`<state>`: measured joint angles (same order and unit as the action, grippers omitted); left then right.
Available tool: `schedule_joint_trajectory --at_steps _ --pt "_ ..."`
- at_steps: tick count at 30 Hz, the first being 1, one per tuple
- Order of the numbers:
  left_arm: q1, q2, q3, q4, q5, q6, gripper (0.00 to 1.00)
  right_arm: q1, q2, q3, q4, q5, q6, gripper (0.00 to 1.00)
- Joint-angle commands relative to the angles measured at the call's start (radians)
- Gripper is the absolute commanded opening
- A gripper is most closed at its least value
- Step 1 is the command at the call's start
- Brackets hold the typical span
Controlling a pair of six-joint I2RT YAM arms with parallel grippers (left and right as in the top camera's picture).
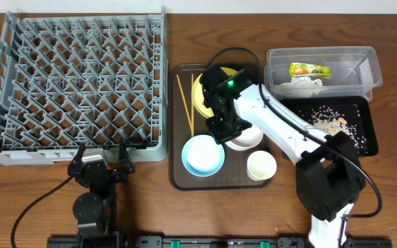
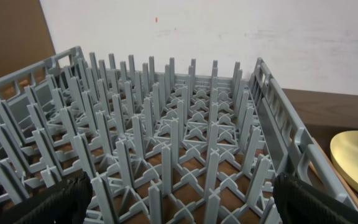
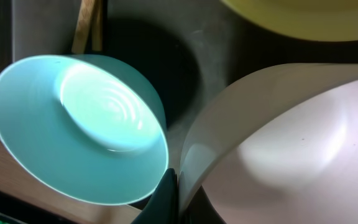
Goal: Sort waste into correct bins and load items into the dishwasher
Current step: 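Bring the pink bowl back and set it down on the brown tray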
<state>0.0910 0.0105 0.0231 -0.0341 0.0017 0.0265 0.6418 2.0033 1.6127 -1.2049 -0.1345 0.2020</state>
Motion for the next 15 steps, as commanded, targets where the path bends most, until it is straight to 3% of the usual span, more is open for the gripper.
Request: schedule_joint_trajectory --at_steps 1,6,11,15 --pt "0.003 -0.005 -0.019 -0.039 -0.009 -0.001 0.94 0.014 0.014 0.008 0.001 -0.012 0.015 0.01" --pt "0.003 -0.005 -0.019 -0.039 -0.009 -0.001 0.94 0.013 0.015 0.008 0.013 -0.012 0.015 0.03" --pt "0.003 -0.005 -0.019 -0.039 -0.009 -0.001 0.94 0.011 0.015 0.008 0.011 -0.012 0.014 0.18" --pt "0.003 -0.005 -0.019 -0.039 -0.009 -0.001 0.94 0.011 0.015 0.009 0.009 -0.013 0.014 0.17"
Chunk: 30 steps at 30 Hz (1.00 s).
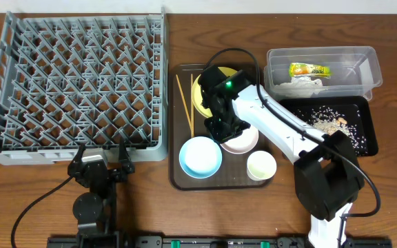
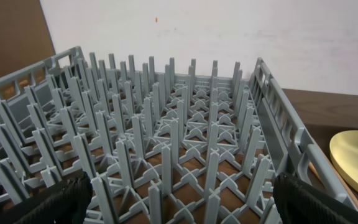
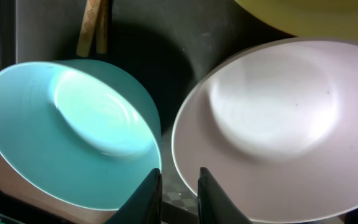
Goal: Sort waste into correct bins and load items into the dishwasher
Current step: 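Bring the pink bowl back and set it down on the brown tray, then grasp the small cream cup with the right gripper and lift it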
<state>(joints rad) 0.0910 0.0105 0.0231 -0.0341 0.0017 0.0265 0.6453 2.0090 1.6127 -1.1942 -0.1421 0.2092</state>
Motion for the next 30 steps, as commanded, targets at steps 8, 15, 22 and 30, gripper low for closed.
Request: schedule_joint_trajectory --at_steps 8,15,22,30 --pt "0.003 -0.005 -0.019 -0.039 -0.009 -0.001 0.94 -0.048 -0.071 0.168 -0.146 -0.004 0.007 0.15" --pt "0.003 -0.005 -0.019 -0.039 -0.009 -0.001 0.94 -0.140 -0.234 0.196 -0.338 0.068 -0.005 0.31" --pt "0.003 -0.005 -0.019 -0.039 -0.009 -0.001 0.94 -0.155 -0.264 -0.026 -0.340 0.074 -0.003 0.31" --pt "0.003 -0.005 -0.019 -0.039 -0.009 -0.001 0.94 -0.155 -0.264 -0.219 -0.225 0.093 0.003 0.28"
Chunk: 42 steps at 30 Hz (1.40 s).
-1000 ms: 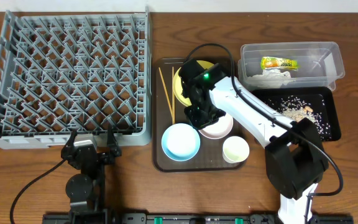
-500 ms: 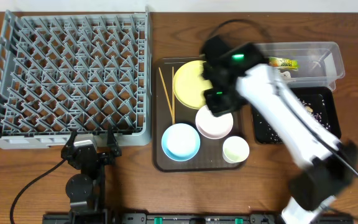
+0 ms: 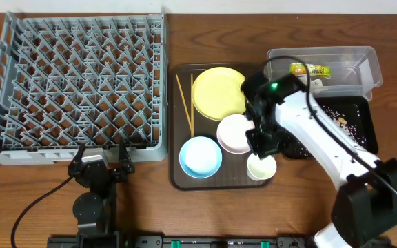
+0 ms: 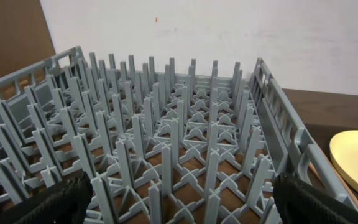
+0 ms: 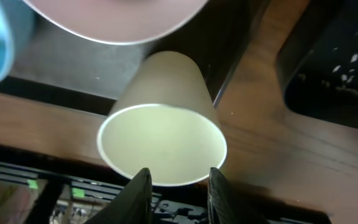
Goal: Sort waste into correct bins and load items into the dishwasher
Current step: 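Grasp the small cream cup with the right gripper and lift it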
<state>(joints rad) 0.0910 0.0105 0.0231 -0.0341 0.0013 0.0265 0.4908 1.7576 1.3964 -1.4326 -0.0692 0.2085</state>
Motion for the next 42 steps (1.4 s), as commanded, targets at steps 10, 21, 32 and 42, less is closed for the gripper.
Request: schedule_joint_trajectory --at_steps 10,21,32,42 --pt "0.003 -0.005 -0.019 -0.039 -0.009 -0.001 0.94 -0.002 -0.039 -0.006 0.041 0.160 0.003 0.28" --pt "0.003 -0.005 -0.019 -0.039 -0.008 -0.001 0.94 0.000 -0.039 -0.139 0.165 0.101 -0.044 0.25" --pt "0.003 -0.005 -0.019 -0.039 -0.008 -0.001 0.94 0.000 -0.039 -0.228 0.267 0.053 -0.004 0.13" --pt "0.003 -0.005 -0.019 -0.039 -0.008 -0.001 0.94 -0.001 -0.045 -0.240 0.292 0.012 0.016 0.01"
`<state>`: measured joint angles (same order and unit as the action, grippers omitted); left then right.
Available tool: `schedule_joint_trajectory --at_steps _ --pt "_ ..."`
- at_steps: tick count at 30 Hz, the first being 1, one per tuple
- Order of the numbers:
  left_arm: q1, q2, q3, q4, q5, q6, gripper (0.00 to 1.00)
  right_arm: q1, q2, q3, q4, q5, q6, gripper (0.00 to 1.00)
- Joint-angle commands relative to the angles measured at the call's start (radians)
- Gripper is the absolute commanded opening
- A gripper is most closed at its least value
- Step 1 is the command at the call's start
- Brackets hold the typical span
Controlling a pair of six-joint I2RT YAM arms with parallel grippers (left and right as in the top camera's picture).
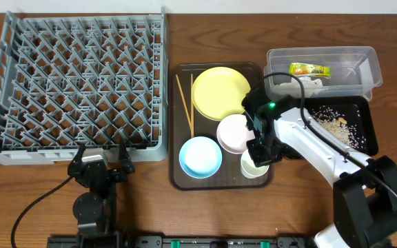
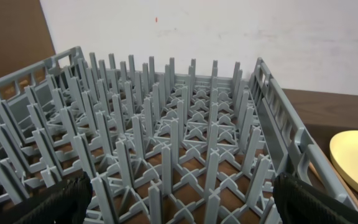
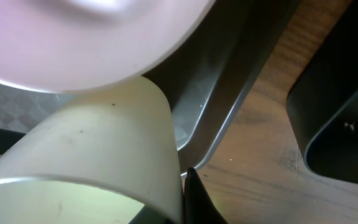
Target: Sort waste into correct bins and load items into the dishwasher
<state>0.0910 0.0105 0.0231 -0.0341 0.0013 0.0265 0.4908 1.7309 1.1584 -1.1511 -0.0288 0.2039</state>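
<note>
My right gripper is down on the right side of a cream cup at the front right corner of the dark tray. In the right wrist view one dark finger presses on the outside of the cup; the other finger is hidden. A pink bowl, a blue bowl, a yellow plate and chopsticks share the tray. The grey dish rack stands at the left. My left gripper rests open at the rack's front edge, fingers wide apart.
A clear bin with a wrapper and paper stands at the back right. In front of it is a black bin with food scraps, close to my right arm. The tray's rim and bare wood lie beside the cup.
My right gripper, which was open above the cream cup, is now lower and shut on the cup's right wall. The cup sits a little further left on the tray.
My right gripper was shut on the rim of the pink bowl, beside the blue bowl. Then it was open and the bowl lay flat on the tray. Later it was open over the cream cup, which it now grips. The left arm has stayed still.
</note>
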Motion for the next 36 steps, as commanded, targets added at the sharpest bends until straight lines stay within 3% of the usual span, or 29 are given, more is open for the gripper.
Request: schedule_joint_trajectory --at_steps 1,7,11,17,21,26,31,36 --pt "0.003 -0.005 -0.019 -0.039 -0.009 -0.001 0.94 -0.002 -0.023 0.004 0.010 -0.044 0.021 0.01" --pt "0.003 -0.005 -0.019 -0.037 -0.009 -0.001 0.94 -0.071 -0.151 0.124 0.012 -0.165 0.019 0.01" --pt "0.002 -0.005 -0.019 -0.029 0.005 -0.008 0.94 -0.177 -0.257 0.176 0.108 -0.267 0.019 0.01" --pt "0.002 0.007 -0.005 0.093 0.138 -0.246 0.94 -0.306 -0.306 0.176 0.299 -0.515 0.019 0.01" --pt "0.002 0.074 0.064 0.096 0.194 -0.353 0.94 -0.320 -0.304 0.176 0.328 -0.537 0.015 0.01" --pt "0.002 0.290 0.224 0.093 0.322 -0.436 0.94 -0.320 -0.304 0.176 0.330 -0.539 0.015 0.01" --pt "0.002 0.659 0.487 0.029 0.518 -0.471 0.94 -0.320 -0.304 0.176 0.348 -0.575 0.014 0.01" --pt "0.002 1.040 0.748 0.023 0.891 -0.533 0.98 -0.320 -0.304 0.176 0.374 -0.584 0.016 0.01"
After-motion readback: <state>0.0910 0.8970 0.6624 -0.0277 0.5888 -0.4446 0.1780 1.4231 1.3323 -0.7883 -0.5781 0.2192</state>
